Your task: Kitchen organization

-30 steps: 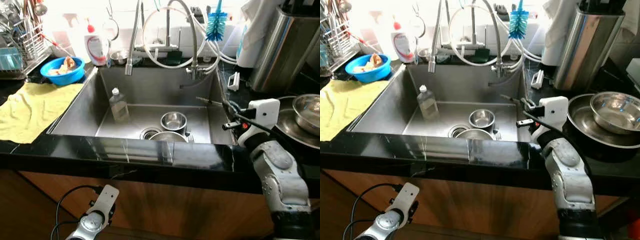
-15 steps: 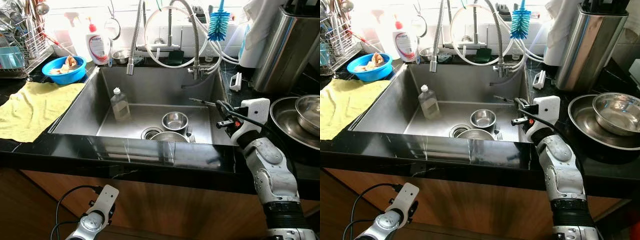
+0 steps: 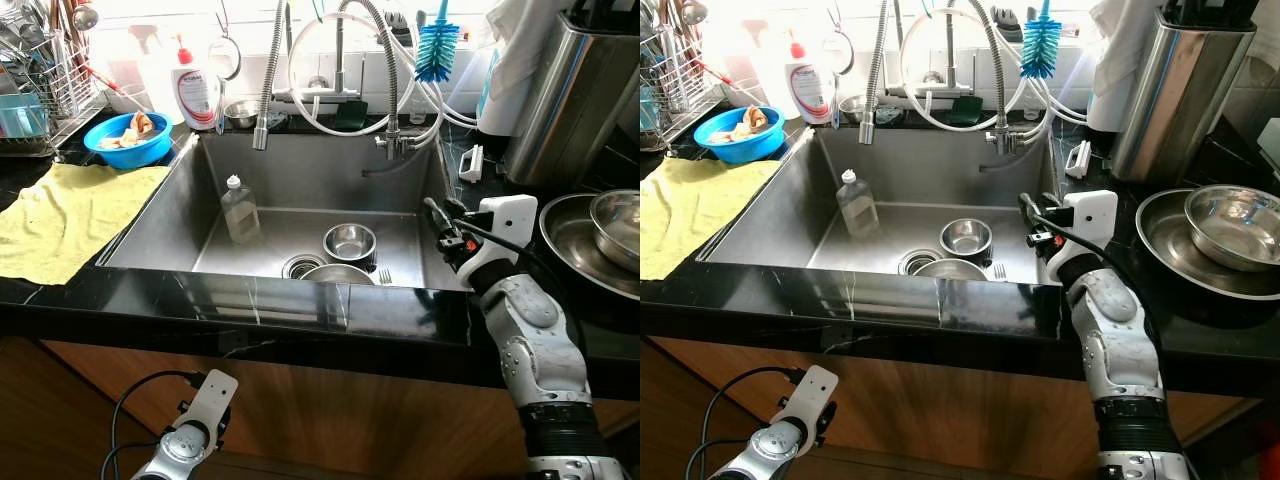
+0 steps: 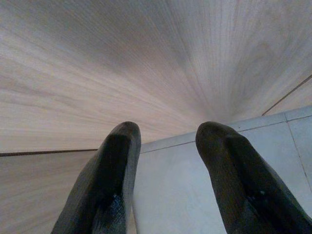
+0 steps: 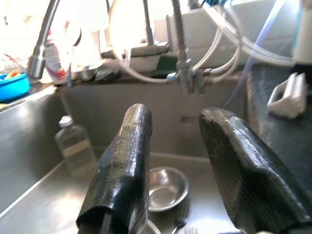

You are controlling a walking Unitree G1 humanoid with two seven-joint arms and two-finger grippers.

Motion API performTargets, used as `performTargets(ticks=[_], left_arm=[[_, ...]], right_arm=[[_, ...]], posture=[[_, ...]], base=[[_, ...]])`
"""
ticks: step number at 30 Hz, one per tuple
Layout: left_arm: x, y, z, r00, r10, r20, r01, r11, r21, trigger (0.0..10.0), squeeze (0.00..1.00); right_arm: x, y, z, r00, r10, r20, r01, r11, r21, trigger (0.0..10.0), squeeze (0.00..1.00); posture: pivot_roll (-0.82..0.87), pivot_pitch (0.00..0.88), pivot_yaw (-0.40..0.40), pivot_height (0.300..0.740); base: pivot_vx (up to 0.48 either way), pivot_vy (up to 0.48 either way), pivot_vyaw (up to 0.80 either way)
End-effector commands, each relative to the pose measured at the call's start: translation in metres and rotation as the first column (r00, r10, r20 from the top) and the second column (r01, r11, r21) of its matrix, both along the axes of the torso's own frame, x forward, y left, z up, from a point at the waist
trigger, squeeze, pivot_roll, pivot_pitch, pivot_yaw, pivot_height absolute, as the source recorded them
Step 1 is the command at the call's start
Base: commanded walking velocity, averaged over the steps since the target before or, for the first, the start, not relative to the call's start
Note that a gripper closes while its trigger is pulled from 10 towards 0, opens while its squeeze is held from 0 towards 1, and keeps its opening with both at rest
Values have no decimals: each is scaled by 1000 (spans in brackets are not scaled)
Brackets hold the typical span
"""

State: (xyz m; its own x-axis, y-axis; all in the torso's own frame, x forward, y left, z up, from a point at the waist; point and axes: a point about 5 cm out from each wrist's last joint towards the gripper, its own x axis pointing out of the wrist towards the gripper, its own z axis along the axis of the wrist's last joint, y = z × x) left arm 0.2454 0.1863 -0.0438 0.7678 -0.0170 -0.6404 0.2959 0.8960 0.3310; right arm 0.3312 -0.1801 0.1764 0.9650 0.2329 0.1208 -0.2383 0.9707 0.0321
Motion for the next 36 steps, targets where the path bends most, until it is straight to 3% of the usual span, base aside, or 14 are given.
performTargets(ticks=[1,6,10,13,15,16,17,20,23,26,27,28,29,36], left_arm=[[-4,6,-3,1000,14,-19,-13,1000,17,10000,0],[-5,8,-2,1000,13,-20,-12,1000,22,10000,0],[-4,8,-2,1000,13,-20,-13,1000,21,10000,0],[-4,7,-2,1000,15,-19,-15,1000,17,10000,0],[-4,7,-2,1000,15,-19,-15,1000,17,10000,0],[-4,6,-2,1000,13,-19,-13,1000,16,10000,0],[-4,6,-2,1000,12,-20,-12,1000,16,10000,0],[-4,5,-2,1000,11,-20,-11,1000,14,10000,0],[-4,1,-3,1000,9,-23,-9,1000,4,10000,0],[-5,0,-4,1000,7,-26,-7,1000,0,10000,0],[-5,0,-4,1000,7,-27,-7,1000,1,10000,0],[-5,0,-4,1000,8,-27,-8,1000,1,10000,0],[-5,0,-4,1000,8,-28,-8,1000,0,10000,0],[-5,1,-4,999,8,-32,-7,1000,2,10000,0]], right_arm=[[1,0,23,996,-37,79,39,999,-25,10000,0],[-2,-16,46,982,-160,97,169,982,-88,10000,0],[-5,-42,54,950,-311,25,311,939,-147,10000,0],[-16,-59,67,929,-370,18,365,907,-210,10000,0],[-16,-59,67,929,-370,18,365,907,-210,10000,0],[-21,-68,68,907,-420,-9,408,885,-224,10000,922],[-25,-75,67,891,-453,-34,434,871,-231,10000,1000],[-31,-82,65,872,-486,-61,460,854,-243,10000,1000],[-59,-102,63,785,-603,-143,557,787,-264,10000,1000],[-70,-107,62,756,-630,-180,571,768,-290,10000,1000],[-72,-109,62,744,-640,-192,578,761,-295,10000,129],[-74,-111,62,736,-647,-200,584,755,-298,10000,129],[-77,-115,62,720,-663,-204,603,743,-290,10000,0],[-87,-121,66,688,-687,-235,630,726,-277,10000,0]], posture=[[-121,0,70,740],[-128,0,73,740],[-133,0,72,740],[-145,0,73,740],[-145,0,73,740],[-155,0,75,740],[-155,0,75,740],[-165,0,70,740],[-185,0,69,740],[-187,0,68,740],[-187,0,68,740],[-187,0,68,740],[-193,0,67,740],[-195,0,68,740]], base=[[0,0,0],[0,0,0],[0,0,0],[0,0,0],[0,0,0],[0,0,0],[0,0,0],[0,0,0],[0,0,0],[0,0,0],[0,0,0],[0,0,0],[0,0,0],[0,0,0]])
